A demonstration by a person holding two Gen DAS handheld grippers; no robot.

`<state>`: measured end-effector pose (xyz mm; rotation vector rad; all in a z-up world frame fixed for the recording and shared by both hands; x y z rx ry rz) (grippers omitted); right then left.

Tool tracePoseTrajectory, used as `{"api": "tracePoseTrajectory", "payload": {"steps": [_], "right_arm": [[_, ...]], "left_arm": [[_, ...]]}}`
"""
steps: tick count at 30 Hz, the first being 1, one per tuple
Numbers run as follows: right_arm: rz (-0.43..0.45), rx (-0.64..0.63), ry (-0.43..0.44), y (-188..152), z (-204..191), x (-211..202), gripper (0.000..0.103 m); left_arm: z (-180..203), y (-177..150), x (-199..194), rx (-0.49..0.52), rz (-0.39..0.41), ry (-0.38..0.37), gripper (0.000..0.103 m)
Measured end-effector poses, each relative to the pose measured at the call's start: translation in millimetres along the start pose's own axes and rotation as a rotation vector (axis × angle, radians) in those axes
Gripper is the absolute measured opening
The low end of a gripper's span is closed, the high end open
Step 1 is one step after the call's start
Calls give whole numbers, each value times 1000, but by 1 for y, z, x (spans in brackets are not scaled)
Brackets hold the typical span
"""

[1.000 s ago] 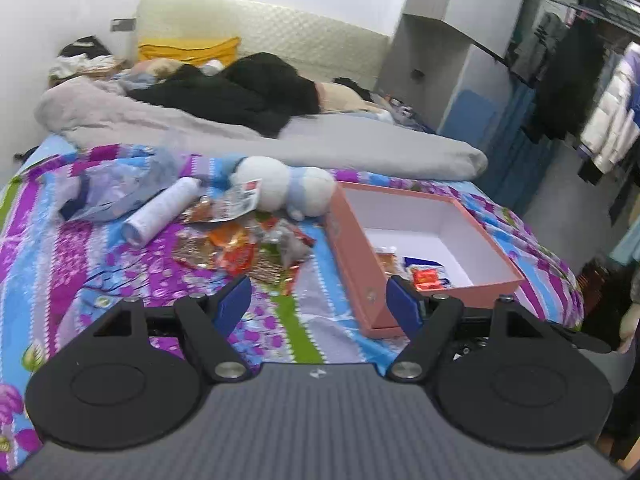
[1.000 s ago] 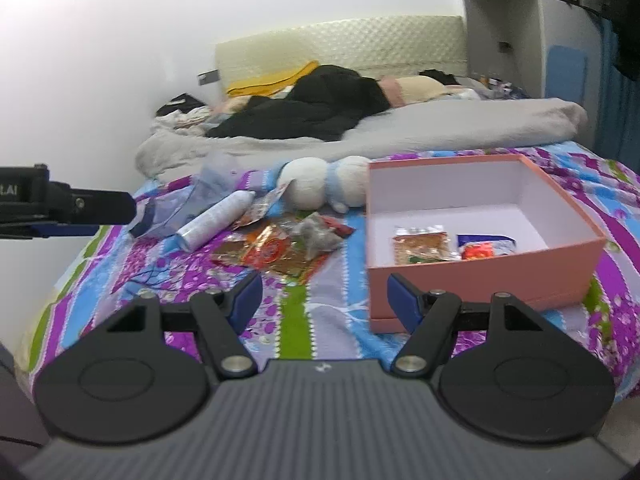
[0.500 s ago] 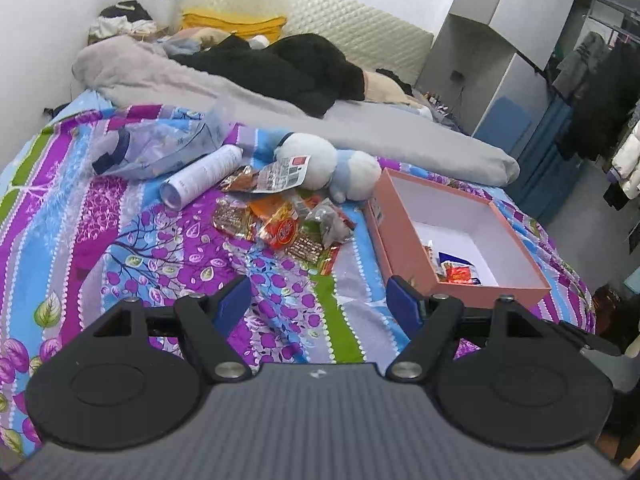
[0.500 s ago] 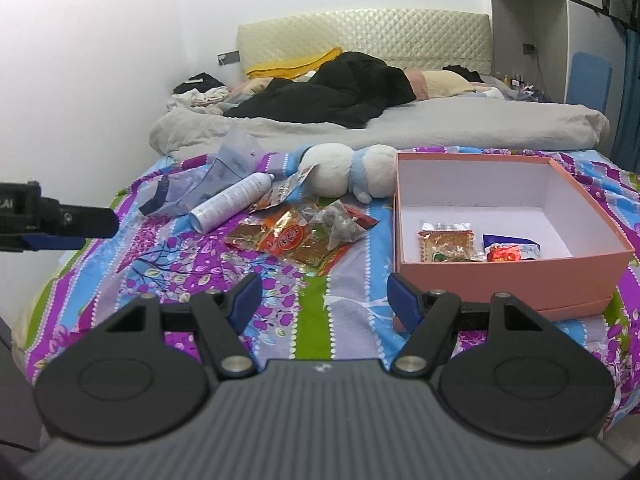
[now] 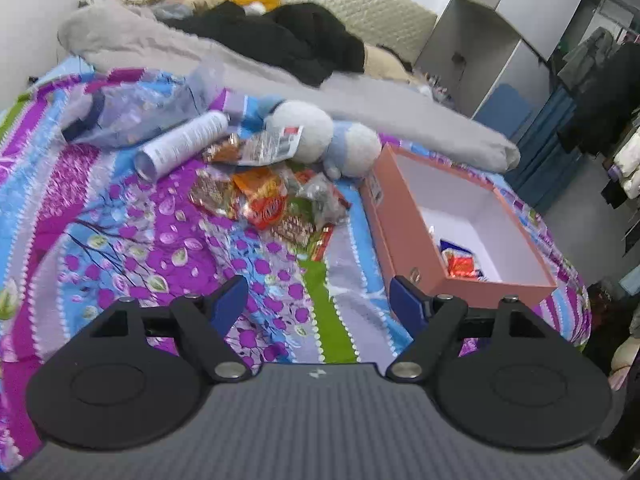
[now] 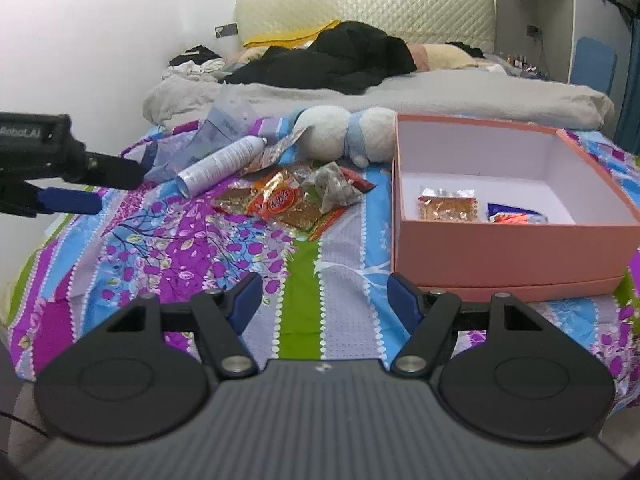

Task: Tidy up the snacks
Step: 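Grasp the red snack stick with the left tool while the right tool grasps a clear bag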

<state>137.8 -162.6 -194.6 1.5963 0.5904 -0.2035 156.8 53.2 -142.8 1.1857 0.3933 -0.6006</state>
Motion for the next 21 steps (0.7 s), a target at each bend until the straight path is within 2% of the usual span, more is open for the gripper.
{"api": "tracePoseTrajectory", "payload": {"steps": [5, 11, 17, 19, 21], "right_arm": [[-38, -13, 19, -6, -2, 32, 71], [-41, -64, 32, -4, -5, 73, 71], [-77, -88, 32, 1, -2, 131, 72], [-69, -104, 11, 5, -2, 148, 73], [-83, -143, 34, 7, -11, 168, 73]], "left_arm": [[-1, -4, 38, -42, -18, -9, 81], [-15, 9, 88, -104, 3, -25, 81], [-55, 27, 150, -225, -3, -13, 81], [-68, 37, 172, -234, -3, -3, 81], [-79, 44, 196, -231, -24, 10, 80]]}}
Point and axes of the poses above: each gripper's, at about its wrist camera, not at the fingertips, and x roughly the way its jaws point, z to its right, y to its top, the point moved 6 cm from there along x, roughly the way its jaws point, and after that the axes turned 7 degrees about z, right-handed, at the moved point
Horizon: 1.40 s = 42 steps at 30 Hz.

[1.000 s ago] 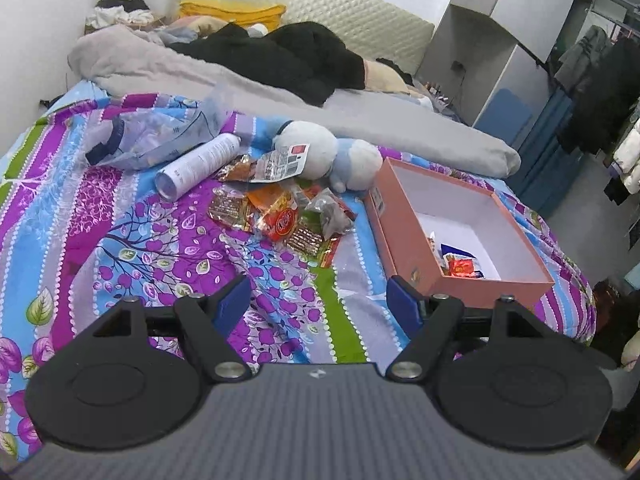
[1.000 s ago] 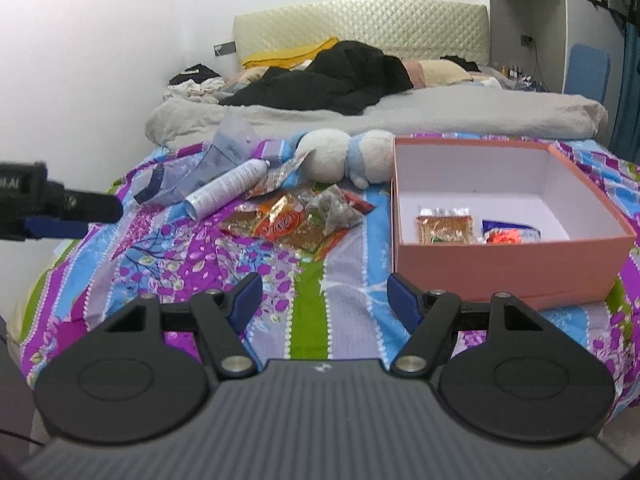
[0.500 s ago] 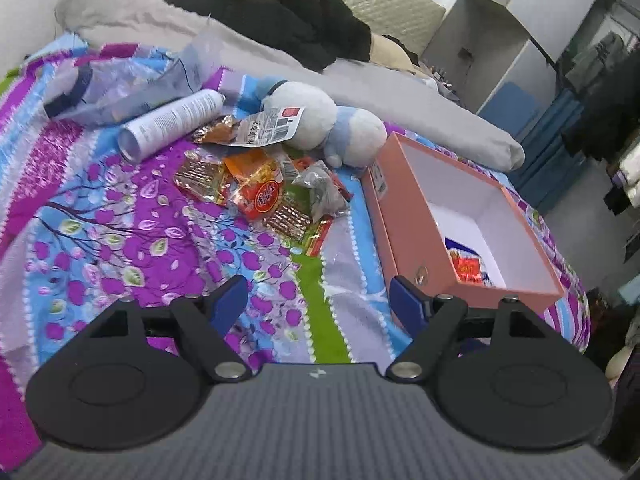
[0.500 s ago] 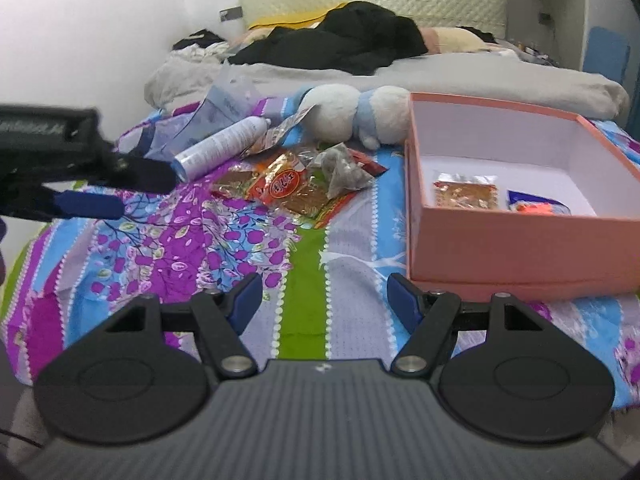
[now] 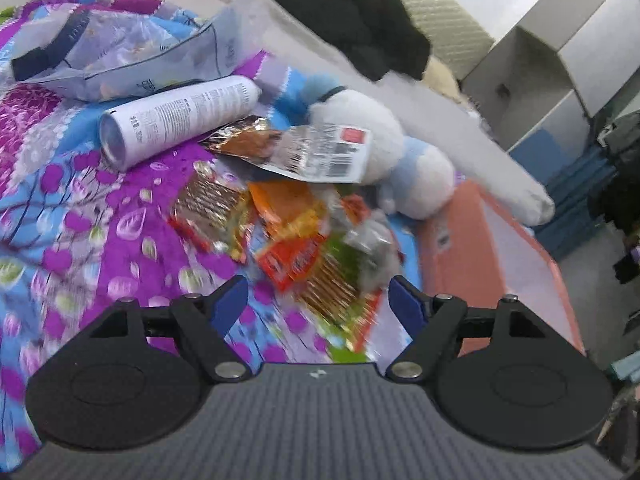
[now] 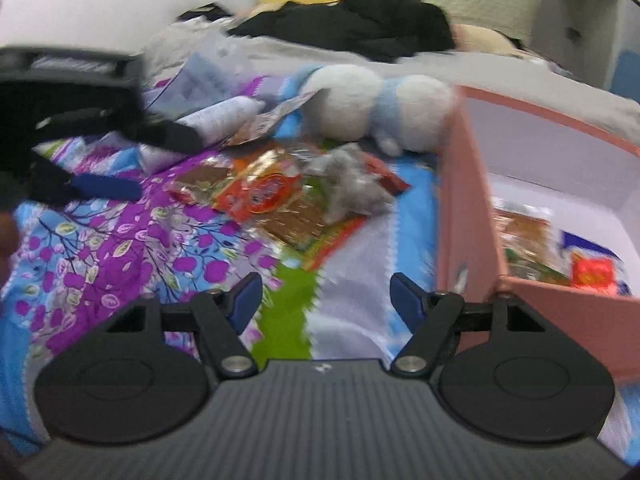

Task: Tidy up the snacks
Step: 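Grasp the red snack stick with the left tool while the right tool grasps a clear bag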

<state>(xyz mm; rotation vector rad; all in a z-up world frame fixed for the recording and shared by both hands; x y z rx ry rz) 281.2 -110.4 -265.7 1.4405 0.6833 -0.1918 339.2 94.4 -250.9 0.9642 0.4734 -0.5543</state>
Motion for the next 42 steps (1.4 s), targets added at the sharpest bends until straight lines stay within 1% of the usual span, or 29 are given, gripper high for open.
{"api": "tracePoseTrajectory", "payload": {"steps": [2, 4, 5, 6, 8, 10, 12, 14, 18, 19, 21, 23, 24, 26, 28, 29, 30, 31, 32, 35, 39, 42], "right_arm": [[-21, -37, -13, 5, -5, 16, 73], [-30, -19, -4, 12, -6, 26, 70], [-36, -20, 12, 15, -8, 31, 70], [-40, -30, 10, 17, -10, 34, 70], [-64, -38, -10, 21, -11, 36, 70], [-51, -17, 2, 28, -12, 31, 70], [-34, -8, 4, 36, -12, 29, 70], [-6, -11, -36, 48, -6, 28, 70], [98, -39, -156, 76, 22, 10, 70], [101, -41, -183, 79, 31, 6, 70], [70, -20, -231, 79, 55, 3, 70], [6, 21, -258, 70, 78, 3, 70], [-36, 40, -254, 64, 86, 5, 70], [-89, 90, -192, 58, 93, 7, 69], [-135, 134, -130, 53, 95, 12, 53], [-178, 155, -108, 49, 95, 17, 33], [-211, 160, -99, 46, 93, 21, 24], [-230, 164, -73, 44, 88, 23, 21], [-256, 158, -59, 41, 84, 25, 19], [-295, 105, -63, 39, 76, 25, 17], [-355, 118, -46, 34, 79, 17, 17], [-382, 94, -48, 27, 76, 6, 17]], "left_arm": [[-6, 9, 21, 13, -17, -9, 80], [-9, 14, 41, 34, -43, -14, 80], [-10, 15, 51, 47, -57, -19, 78], [-11, 17, 59, 55, -68, -26, 74], [-11, 18, 73, 73, -96, -52, 71], [-12, 17, 83, 88, -113, -63, 69], [-15, 14, 93, 97, -136, -72, 63], [-16, 12, 98, 99, -153, -75, 57], [-11, 10, 92, 104, -141, -90, 56], [-9, 9, 89, 95, -145, -86, 56], [2, 8, 82, 68, -144, -123, 55], [21, 5, 75, 70, -156, -181, 53], [33, 2, 74, 88, -160, -205, 52], [52, -4, 74, 133, -174, -218, 52], [62, -8, 76, 158, -202, -201, 52], [65, -9, 76, 166, -210, -191, 52], [66, -9, 76, 171, -215, -183, 52], [67, -8, 76, 176, -219, -173, 52], [68, -6, 76, 181, -222, -161, 52], [65, 0, 71, 187, -223, -145, 52], [58, 10, 66, 190, -220, -124, 52], [53, 15, 62, 191, -224, -110, 52]]}}
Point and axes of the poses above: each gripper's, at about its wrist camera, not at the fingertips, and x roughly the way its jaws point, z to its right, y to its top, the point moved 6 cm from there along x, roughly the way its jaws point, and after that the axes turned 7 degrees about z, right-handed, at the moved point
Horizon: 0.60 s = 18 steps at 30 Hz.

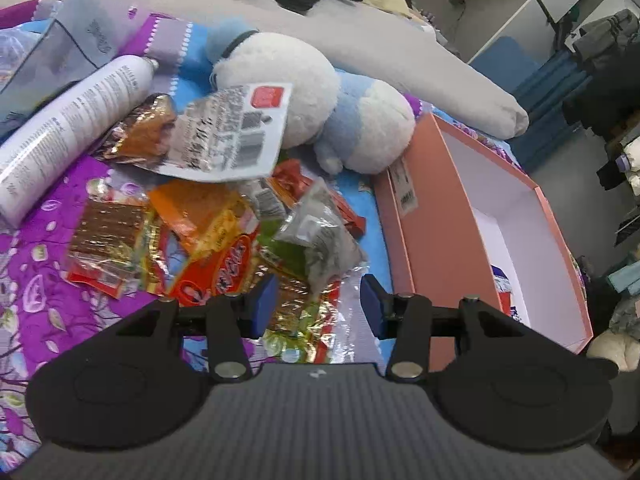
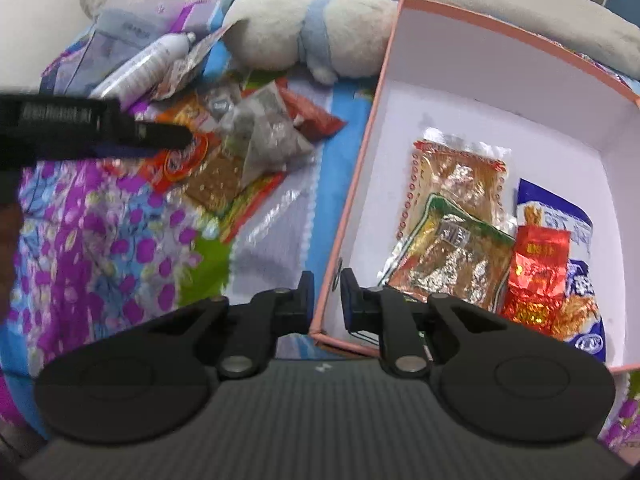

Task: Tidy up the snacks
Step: 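Grasp the red snack stick with the left tool while the right tool grasps a clear bag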

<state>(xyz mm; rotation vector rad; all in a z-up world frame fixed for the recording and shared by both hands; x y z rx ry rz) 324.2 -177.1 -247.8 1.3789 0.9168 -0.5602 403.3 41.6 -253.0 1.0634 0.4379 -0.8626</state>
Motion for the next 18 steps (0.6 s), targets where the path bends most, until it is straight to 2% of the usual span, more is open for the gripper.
{"api": "tracePoseTrajectory", "payload": {"steps": [9, 11, 12, 14, 18], "right_arm": [[-91, 16, -11, -28, 4, -26, 18], [-61, 42, -8, -24, 7, -34, 23], [-43, 57, -20, -21, 9, -39, 35], [13, 68, -51, -10, 13, -49, 53], [177, 51, -107, 21, 10, -69, 55]], "left_arm": [[-19, 9, -12, 12, -13, 32, 52], [-26, 11, -11, 32, -12, 58, 55], [-29, 12, -10, 41, -13, 63, 59], [-36, 14, -9, 52, -5, 63, 66], [-45, 13, 2, 85, -6, 66, 69]]}}
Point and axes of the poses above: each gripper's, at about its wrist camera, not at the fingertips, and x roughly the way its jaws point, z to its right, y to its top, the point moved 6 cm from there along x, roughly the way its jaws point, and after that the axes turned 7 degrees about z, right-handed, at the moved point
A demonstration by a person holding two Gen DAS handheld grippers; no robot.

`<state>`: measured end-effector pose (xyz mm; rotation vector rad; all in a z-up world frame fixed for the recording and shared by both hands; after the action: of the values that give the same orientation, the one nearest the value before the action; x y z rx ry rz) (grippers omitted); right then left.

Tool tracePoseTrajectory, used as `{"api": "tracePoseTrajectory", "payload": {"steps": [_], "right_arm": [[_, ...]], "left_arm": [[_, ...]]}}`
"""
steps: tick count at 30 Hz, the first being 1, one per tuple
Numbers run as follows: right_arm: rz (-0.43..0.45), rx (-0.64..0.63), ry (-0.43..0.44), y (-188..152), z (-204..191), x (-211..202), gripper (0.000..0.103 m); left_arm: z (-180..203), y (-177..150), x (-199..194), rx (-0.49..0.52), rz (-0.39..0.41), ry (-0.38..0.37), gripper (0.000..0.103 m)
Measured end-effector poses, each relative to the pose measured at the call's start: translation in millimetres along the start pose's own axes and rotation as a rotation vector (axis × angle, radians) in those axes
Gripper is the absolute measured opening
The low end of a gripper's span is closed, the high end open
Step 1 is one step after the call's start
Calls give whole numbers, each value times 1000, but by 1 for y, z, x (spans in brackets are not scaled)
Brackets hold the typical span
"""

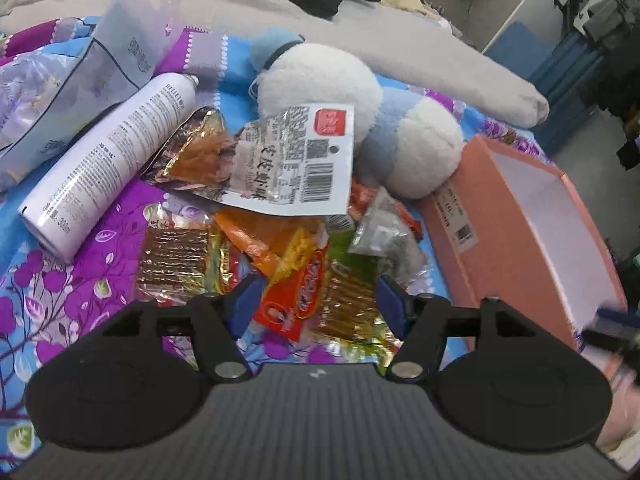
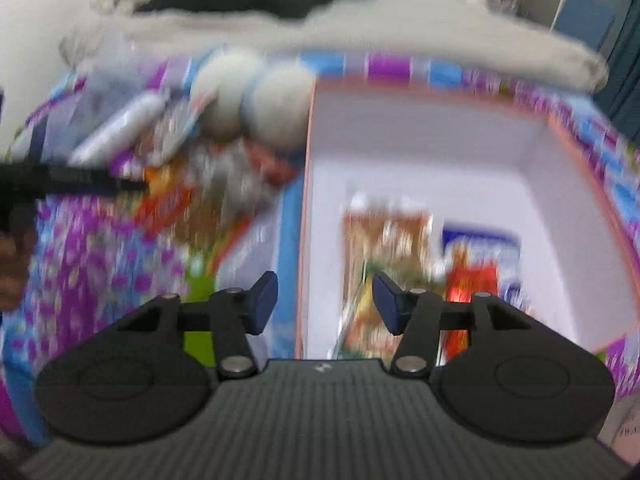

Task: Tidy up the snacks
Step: 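Grasp the red snack stick with the left tool while the right tool grasps a clear bag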

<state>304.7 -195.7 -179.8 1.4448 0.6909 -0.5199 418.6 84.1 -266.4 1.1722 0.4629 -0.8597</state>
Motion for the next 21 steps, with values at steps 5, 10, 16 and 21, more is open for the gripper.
{"api": "tracePoseTrajectory", "payload": {"steps": [5, 10, 16, 21], "right_arm": [[104, -58, 110, 38, -37, 21, 55], [50, -142, 155, 53, -80, 75, 55], [-26, -268, 103, 46, -103, 125, 55], [-54, -303, 68, 37, -109, 158, 55]], "left_arm": [[-4, -11, 21, 39, -19, -14, 67], [-6, -21, 37, 107, -14, 5, 66], [-9, -27, 51, 129, -6, 10, 62], [-6, -32, 60, 148, 11, -5, 54]]}}
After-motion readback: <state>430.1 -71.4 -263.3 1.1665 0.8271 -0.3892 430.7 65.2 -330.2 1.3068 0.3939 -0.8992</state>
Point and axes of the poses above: each gripper's, at about its wrist camera, not at the fingertips, and x roughly the way its jaws point, z to its right, y to its top, the point moved 6 cm from there along x, roughly the way its jaws point, and after that the axes turned 7 degrees about z, right-handed, at the moved point
